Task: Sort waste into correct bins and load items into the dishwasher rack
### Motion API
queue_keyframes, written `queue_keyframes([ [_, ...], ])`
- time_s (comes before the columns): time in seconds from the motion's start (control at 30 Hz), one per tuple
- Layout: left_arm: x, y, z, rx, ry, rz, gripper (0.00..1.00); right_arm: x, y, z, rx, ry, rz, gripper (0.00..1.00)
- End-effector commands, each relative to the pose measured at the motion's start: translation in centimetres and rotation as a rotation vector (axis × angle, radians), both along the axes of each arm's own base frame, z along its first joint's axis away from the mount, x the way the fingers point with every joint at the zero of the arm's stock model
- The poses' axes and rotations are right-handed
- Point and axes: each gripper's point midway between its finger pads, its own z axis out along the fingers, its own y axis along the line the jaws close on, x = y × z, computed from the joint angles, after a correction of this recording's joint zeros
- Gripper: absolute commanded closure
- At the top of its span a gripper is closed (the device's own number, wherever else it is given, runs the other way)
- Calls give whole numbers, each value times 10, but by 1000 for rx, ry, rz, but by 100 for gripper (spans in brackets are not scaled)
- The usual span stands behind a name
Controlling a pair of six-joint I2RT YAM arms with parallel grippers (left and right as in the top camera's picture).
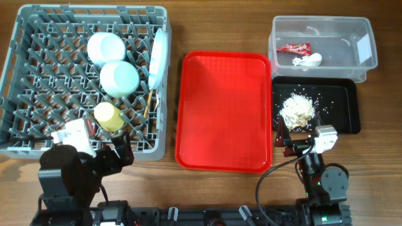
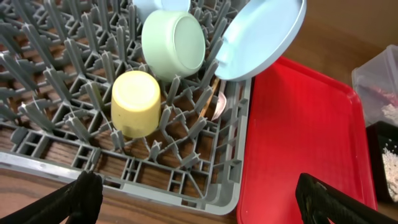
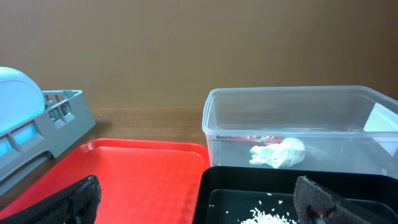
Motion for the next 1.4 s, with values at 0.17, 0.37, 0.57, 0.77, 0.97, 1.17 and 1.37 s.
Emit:
queue_keyframes([
  [0.17, -1, 10, -13, 61, -226, 39, 0, 0, 3, 0, -17, -3, 14, 0],
  [0.37, 23, 11, -42, 55, -387, 44, 0, 0, 3, 0, -17, -3, 14, 0],
  [0.57, 48, 12, -39, 62, -617, 53, 0, 0, 3, 0, -17, -3, 14, 0],
  [0.77, 58, 23, -32, 83, -803, 116, 0, 0, 3, 0, -17, -3, 14, 0],
  [0.97, 60, 26, -65, 91, -667, 126, 0, 0, 3, 0, -17, -3, 14, 0],
  [1.17, 59, 25, -80, 89, -604, 117, 0, 0, 3, 0, -17, -2, 14, 0],
  [1.37, 59, 25, -81, 89, -603, 117, 0, 0, 3, 0, -17, -3, 14, 0],
])
